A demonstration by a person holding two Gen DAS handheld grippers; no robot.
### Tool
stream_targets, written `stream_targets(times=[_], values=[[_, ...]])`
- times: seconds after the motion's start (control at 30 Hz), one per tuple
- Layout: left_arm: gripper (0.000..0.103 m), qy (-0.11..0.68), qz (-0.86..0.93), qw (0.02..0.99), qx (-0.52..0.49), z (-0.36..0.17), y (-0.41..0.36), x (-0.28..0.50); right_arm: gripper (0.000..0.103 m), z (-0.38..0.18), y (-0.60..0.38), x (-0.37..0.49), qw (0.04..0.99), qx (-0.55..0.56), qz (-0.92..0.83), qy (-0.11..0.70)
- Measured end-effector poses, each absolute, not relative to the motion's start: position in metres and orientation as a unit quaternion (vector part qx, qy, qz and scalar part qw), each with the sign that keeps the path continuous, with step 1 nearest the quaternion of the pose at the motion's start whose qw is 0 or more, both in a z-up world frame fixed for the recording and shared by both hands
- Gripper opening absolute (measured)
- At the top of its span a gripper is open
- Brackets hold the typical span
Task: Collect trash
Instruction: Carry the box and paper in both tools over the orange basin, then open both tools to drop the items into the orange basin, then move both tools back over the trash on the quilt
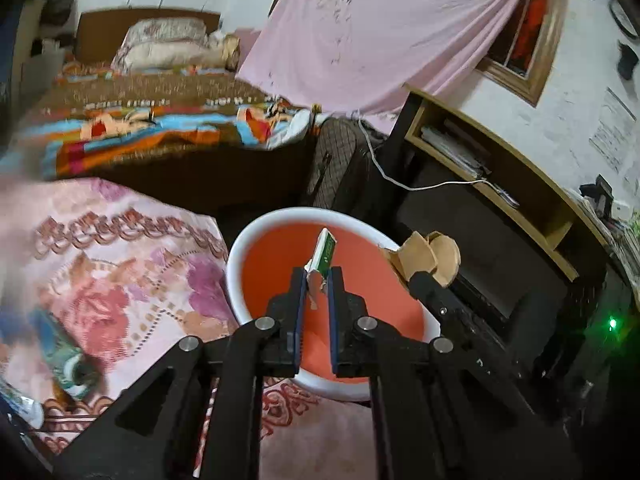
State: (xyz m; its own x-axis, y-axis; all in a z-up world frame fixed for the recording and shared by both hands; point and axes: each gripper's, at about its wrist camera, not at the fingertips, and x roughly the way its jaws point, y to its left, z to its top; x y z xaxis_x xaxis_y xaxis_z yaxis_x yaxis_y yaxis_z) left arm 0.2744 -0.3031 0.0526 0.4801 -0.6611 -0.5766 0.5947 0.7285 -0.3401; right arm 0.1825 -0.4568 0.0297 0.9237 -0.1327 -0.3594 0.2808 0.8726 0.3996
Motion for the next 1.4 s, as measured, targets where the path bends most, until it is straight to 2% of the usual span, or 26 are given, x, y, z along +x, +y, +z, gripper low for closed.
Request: stream_targets(times=[0.1, 0.23, 0.3, 0.5, 0.7, 0.77, 0.83, 1.07, 1.13, 1.2, 1.27, 1.3, 1.37, 1.4], values=[[0.001, 0.379, -0.359, 0.851, -0.052, 0.046, -0.307, 0.281, 0.009, 0.023, -0.463, 0.186, 0.945, 0.244, -0.112, 0.185], [0.016, 0.391, -0.356, 0.847, -0.057, 0.042, -0.309, 0.286, 0.011, 0.021, -0.465, 0.190, 0.938, 0.258, -0.111, 0.202], [0.017, 0.390, -0.355, 0.847, -0.061, 0.042, -0.305, 0.284, 0.012, 0.020, -0.466, 0.190, 0.937, 0.259, -0.110, 0.206], [0.023, 0.374, -0.337, 0.862, -0.066, 0.044, -0.287, 0.279, 0.026, 0.019, -0.464, 0.190, 0.937, 0.256, -0.109, 0.212], [0.032, 0.334, -0.306, 0.889, -0.064, 0.051, -0.260, 0.266, 0.027, 0.024, -0.459, 0.188, 0.941, 0.250, -0.102, 0.201], [0.039, 0.317, -0.294, 0.899, -0.067, 0.055, -0.248, 0.261, 0.032, 0.029, -0.454, 0.186, 0.947, 0.243, -0.097, 0.188], [0.044, 0.303, -0.284, 0.907, -0.070, 0.058, -0.238, 0.258, 0.042, 0.034, -0.448, 0.183, 0.953, 0.231, -0.093, 0.172], [0.066, 0.240, -0.228, 0.941, -0.076, 0.076, -0.193, 0.240, 0.052, 0.052, -0.425, 0.178, 0.970, 0.194, -0.072, 0.125], [0.071, 0.219, -0.209, 0.950, -0.076, 0.079, -0.180, 0.232, 0.071, 0.057, -0.415, 0.175, 0.975, 0.183, -0.063, 0.106], [0.076, 0.198, -0.188, 0.959, -0.076, 0.082, -0.165, 0.224, 0.078, 0.062, -0.408, 0.172, 0.979, 0.176, -0.056, 0.088], [0.088, 0.188, -0.172, 0.964, -0.078, 0.082, -0.155, 0.219, 0.081, 0.066, -0.400, 0.168, 0.982, 0.168, -0.046, 0.069], [0.090, 0.179, -0.160, 0.967, -0.083, 0.082, -0.147, 0.215, 0.084, 0.068, -0.395, 0.166, 0.984, 0.162, -0.040, 0.059], [0.091, 0.161, -0.141, 0.973, -0.091, 0.081, -0.133, 0.209, 0.094, 0.071, -0.389, 0.163, 0.986, 0.158, -0.029, 0.045], [0.091, 0.157, -0.134, 0.974, -0.091, 0.080, -0.128, 0.206, 0.103, 0.072, -0.385, 0.161, 0.987, 0.157, -0.023, 0.038]])
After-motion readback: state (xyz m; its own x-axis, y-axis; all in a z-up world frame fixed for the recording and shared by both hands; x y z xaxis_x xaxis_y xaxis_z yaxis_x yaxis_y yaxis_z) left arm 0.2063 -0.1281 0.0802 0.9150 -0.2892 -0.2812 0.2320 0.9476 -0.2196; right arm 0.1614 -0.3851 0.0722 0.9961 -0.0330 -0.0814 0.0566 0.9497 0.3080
